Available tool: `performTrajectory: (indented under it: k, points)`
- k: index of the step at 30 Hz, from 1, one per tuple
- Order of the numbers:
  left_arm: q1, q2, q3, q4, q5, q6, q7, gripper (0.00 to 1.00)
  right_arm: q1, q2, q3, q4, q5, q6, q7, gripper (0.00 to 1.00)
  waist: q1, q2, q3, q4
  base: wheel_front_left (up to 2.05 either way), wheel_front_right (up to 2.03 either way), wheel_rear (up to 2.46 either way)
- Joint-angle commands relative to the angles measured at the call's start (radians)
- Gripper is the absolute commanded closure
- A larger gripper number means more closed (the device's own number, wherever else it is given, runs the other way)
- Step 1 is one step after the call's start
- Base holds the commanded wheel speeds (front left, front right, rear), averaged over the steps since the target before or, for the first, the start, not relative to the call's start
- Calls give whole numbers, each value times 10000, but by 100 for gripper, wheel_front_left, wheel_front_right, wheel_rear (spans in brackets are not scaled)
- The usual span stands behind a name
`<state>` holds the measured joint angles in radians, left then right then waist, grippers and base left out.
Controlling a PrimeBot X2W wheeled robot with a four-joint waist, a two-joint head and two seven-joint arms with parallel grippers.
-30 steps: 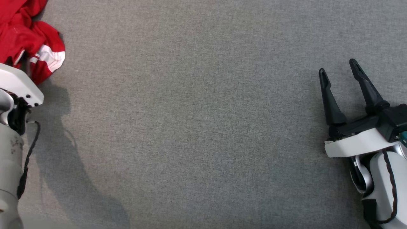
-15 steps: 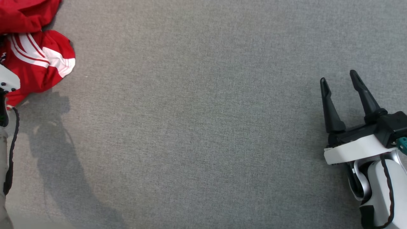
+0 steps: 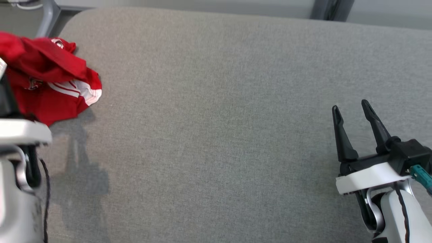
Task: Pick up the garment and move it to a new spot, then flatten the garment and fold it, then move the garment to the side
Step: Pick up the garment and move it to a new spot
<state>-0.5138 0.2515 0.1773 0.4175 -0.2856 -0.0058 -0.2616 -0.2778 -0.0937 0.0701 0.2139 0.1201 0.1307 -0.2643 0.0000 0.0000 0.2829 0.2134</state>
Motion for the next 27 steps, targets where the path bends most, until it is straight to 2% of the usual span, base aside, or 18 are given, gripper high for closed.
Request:
performTrajectory:
  k: [1, 9, 16, 21, 27]
  points:
    - [213, 6, 4, -201, 72, 72, -45, 100, 111, -21, -37, 5, 24, 2, -2, 0, 0, 0, -375, -85, 0, 0, 0]
    - [2837, -721, -721, -3397, 506, 390, 645, 100, 605, 150, -266, -26, 9, 2, -2, 0, 0, 0, -1290, -249, 0, 0, 0]
    - [4286, -1311, -1636, -5558, 712, 523, 1387, 100, 941, 283, -487, -230, -2, 2, -2, 0, 0, 0, -1609, -664, 0, 0, 0]
    - [4260, -1503, -2460, -6187, 787, 278, 1696, 100, 882, 343, -466, -407, 8, 2, -2, 0, 0, 0, -1468, -1299, 0, 0, 0]
    - [3279, -1539, -3204, -5981, 993, -60, 1819, 100, 754, 386, -446, -672, 131, 2, -2, 0, 0, 0, -1023, -2209, 0, 0, 0]
